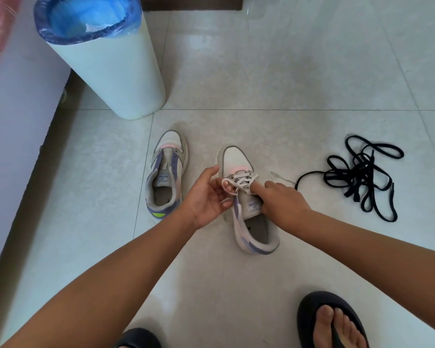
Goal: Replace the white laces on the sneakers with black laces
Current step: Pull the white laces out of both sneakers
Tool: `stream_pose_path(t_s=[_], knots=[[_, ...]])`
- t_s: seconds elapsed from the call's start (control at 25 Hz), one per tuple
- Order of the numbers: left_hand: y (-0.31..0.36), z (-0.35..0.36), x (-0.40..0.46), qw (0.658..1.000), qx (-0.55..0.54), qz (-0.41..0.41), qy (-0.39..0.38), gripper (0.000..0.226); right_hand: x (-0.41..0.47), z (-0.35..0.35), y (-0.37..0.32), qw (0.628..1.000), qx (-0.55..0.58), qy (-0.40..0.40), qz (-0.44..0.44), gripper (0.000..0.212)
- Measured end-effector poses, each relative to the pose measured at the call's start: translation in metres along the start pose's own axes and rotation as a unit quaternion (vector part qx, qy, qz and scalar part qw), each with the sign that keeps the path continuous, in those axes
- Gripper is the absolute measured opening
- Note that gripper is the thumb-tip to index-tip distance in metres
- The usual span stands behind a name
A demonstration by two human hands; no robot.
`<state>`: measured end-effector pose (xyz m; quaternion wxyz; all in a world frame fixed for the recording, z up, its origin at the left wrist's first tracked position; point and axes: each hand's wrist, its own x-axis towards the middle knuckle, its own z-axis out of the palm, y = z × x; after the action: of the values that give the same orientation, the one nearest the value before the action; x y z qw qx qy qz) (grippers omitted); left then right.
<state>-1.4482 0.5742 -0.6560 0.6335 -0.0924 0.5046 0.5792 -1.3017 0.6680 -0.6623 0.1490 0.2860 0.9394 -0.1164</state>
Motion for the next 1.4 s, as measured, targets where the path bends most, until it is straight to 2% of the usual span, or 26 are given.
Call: stream_pose_path(t_s=[0.08, 0.16, 0.28, 0.44, 0.56, 0.68, 0.72, 0.8, 0.84, 0.96, 1.08, 1.16, 1.2, 1.24, 1.32, 1.4], knots=[[0.009, -0.001, -0.001, 0.998, 0.064, -0.014, -0.021, 0.058, -0.005, -0.002, 0.000, 0.999, 0.004, 0.026, -0.024, 0.034], [0.015, 0.000, -0.002, 0.993, 0.113, -0.005, -0.037, 0.054, -0.009, -0.003, 0.003, 0.997, 0.039, 0.057, -0.033, 0.035], [0.024, 0.006, -0.006, 0.996, 0.043, 0.050, -0.059, 0.045, -0.013, 0.003, 0.011, 0.988, 0.115, 0.087, -0.056, 0.032], [0.054, 0.006, -0.012, 0.988, -0.106, 0.100, -0.046, 0.039, -0.014, 0.013, 0.028, 0.990, 0.142, 0.024, -0.003, 0.032], [0.067, 0.003, -0.012, 0.987, -0.060, 0.146, -0.009, 0.022, -0.015, 0.015, 0.037, 0.989, 0.146, -0.009, 0.024, 0.034], [0.063, 0.001, -0.005, 0.973, 0.024, 0.219, 0.071, 0.015, -0.016, 0.016, 0.038, 0.992, 0.118, -0.036, 0.034, 0.034], [0.063, -0.002, -0.001, 0.952, 0.126, 0.249, 0.125, 0.015, -0.015, 0.016, 0.038, 0.992, 0.108, -0.047, 0.035, 0.034], [0.068, -0.012, 0.007, 0.838, 0.401, 0.293, 0.225, 0.018, -0.016, 0.016, 0.037, 0.993, 0.092, -0.065, 0.039, 0.033], [0.072, -0.016, 0.010, 0.795, 0.477, 0.296, 0.230, 0.020, -0.018, 0.015, 0.038, 0.993, 0.087, -0.071, 0.042, 0.033], [0.072, -0.016, 0.012, 0.780, 0.543, 0.263, 0.165, 0.028, -0.019, 0.014, 0.039, 0.990, 0.097, -0.082, 0.054, 0.027], [0.043, 0.000, 0.007, 0.722, 0.651, 0.205, 0.116, 0.034, -0.012, 0.008, 0.034, 0.969, 0.222, -0.050, 0.093, 0.007], [0.009, 0.014, -0.001, 0.694, 0.705, 0.138, 0.049, 0.039, -0.007, 0.002, 0.029, 0.927, 0.347, -0.055, 0.134, 0.023], [-0.010, 0.020, -0.003, 0.680, 0.726, 0.103, 0.019, 0.043, -0.004, -0.001, 0.025, 0.888, 0.426, -0.067, 0.162, 0.028], [-0.027, 0.024, -0.004, 0.660, 0.747, 0.081, 0.006, 0.045, -0.003, -0.004, 0.021, 0.831, 0.512, -0.080, 0.201, 0.030], [-0.050, 0.027, 0.000, 0.631, 0.773, 0.065, 0.033, 0.039, 0.001, -0.004, 0.017, 0.686, 0.664, -0.104, 0.278, 0.034], [-0.052, 0.025, 0.003, 0.641, 0.763, 0.042, 0.076, 0.030, 0.006, -0.005, 0.020, 0.530, 0.781, -0.083, 0.319, 0.047]])
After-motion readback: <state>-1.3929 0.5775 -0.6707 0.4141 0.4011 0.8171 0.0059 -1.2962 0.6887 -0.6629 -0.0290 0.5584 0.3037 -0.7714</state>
